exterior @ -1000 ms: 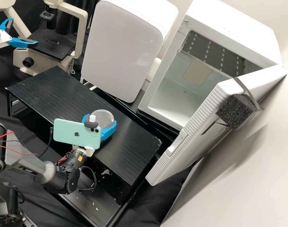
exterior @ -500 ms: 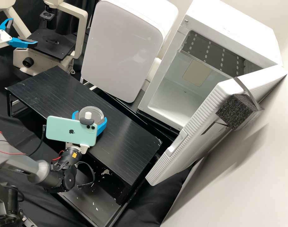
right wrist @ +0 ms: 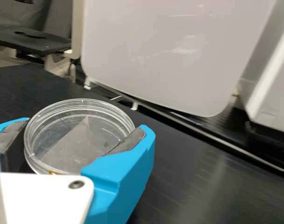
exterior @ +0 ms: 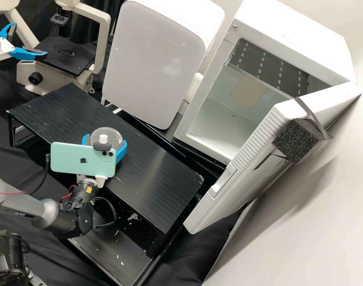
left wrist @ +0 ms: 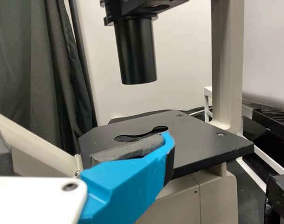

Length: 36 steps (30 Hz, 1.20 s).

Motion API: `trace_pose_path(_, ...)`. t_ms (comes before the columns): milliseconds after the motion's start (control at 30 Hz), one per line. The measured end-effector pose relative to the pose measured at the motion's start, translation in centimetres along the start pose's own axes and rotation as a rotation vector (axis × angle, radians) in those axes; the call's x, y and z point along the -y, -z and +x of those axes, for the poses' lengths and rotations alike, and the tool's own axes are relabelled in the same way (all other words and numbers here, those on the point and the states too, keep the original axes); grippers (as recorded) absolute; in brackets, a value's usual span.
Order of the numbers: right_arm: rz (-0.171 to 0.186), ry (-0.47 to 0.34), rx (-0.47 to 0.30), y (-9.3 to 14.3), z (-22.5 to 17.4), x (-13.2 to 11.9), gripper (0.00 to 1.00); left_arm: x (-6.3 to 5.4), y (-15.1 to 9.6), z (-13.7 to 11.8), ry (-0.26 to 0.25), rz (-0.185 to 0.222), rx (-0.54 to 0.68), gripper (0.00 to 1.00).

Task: Take the petri dish out of the incubator

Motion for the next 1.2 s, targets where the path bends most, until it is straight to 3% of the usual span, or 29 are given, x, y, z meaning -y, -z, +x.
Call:
trace_pose_path(233, 0.05, 0.056, -0.036, -0.8, 1.4, 0.8, 0.0, 0.0, 0.0, 0.0, 0.0, 0.0, 0.0, 1.0)
trace_pose_path(567, 0.042, 0.049, -0.064, -1.7, 2.1, 0.6, 0.0, 0.0, 0.0, 0.0, 0.0, 0.0, 0.0, 1.0)
trace_pose_path(600, 0.04, 0.044, -0.061, -1.8, 2.1, 0.4, 1.0, 0.0, 0.0, 0.0, 0.0, 0.0, 0.0, 1.0)
trace_pose_path(1200, 0.011, 0.014, -0.023, -2.3, 1.5, -0.2, 1.0, 0.0, 0.0, 0.0, 0.0, 0.0, 0.0, 1.0)
